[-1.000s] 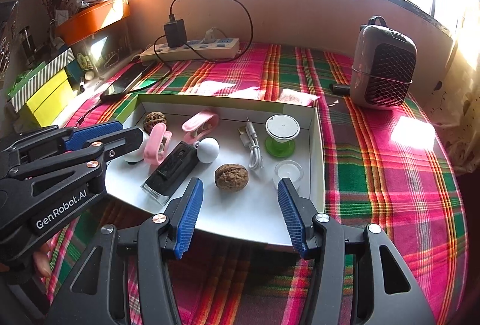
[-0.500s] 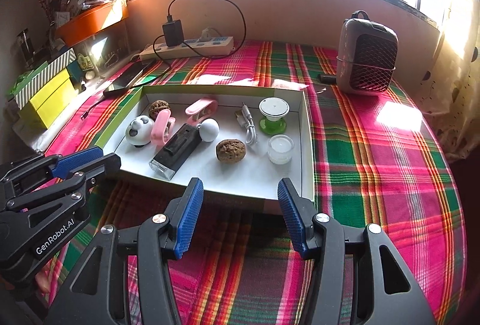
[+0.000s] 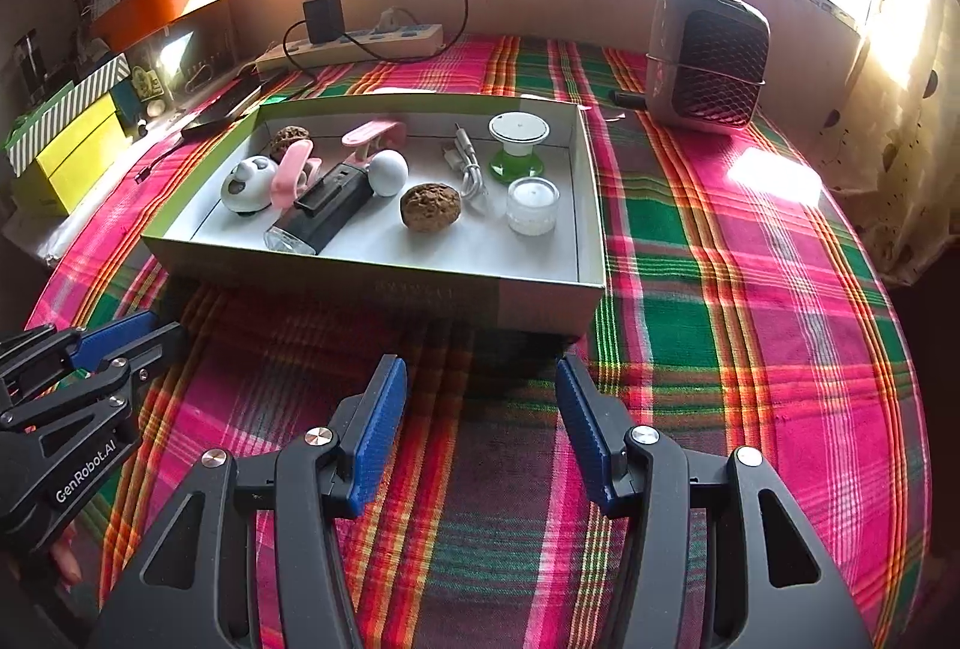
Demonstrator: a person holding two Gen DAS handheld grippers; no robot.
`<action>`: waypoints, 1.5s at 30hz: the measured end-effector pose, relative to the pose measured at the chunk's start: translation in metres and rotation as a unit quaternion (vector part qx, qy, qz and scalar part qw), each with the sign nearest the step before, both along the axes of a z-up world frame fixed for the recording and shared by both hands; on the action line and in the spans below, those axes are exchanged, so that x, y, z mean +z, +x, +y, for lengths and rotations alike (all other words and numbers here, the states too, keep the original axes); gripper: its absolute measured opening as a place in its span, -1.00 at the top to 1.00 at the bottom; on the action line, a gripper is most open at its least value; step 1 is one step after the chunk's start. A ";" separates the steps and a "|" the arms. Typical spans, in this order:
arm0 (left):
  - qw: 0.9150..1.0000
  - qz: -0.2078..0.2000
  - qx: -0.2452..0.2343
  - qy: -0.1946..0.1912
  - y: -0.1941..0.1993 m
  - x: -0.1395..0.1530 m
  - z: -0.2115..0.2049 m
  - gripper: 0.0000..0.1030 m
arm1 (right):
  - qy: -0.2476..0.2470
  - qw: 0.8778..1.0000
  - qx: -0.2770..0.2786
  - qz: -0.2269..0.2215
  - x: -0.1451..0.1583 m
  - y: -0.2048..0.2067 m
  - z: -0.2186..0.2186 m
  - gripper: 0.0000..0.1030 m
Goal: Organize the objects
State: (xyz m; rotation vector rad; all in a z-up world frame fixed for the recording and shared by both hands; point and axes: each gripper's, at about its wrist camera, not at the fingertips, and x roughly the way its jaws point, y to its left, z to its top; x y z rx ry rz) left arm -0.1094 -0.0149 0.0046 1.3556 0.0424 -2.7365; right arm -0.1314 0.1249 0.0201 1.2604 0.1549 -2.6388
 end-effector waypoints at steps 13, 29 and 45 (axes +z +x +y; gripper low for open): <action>1.000 0.008 0.006 0.002 0.014 -0.005 0.003 0.54 | 0.007 1.000 -0.003 -0.012 -0.011 0.012 0.011 -0.03; 1.000 0.021 0.013 0.005 0.021 -0.007 0.004 0.53 | 0.004 1.000 -0.010 -0.009 -0.013 0.024 0.021 -0.24; 1.000 0.022 0.013 0.007 0.021 -0.007 0.003 0.53 | 0.005 1.000 -0.009 -0.010 -0.013 0.023 0.021 -0.28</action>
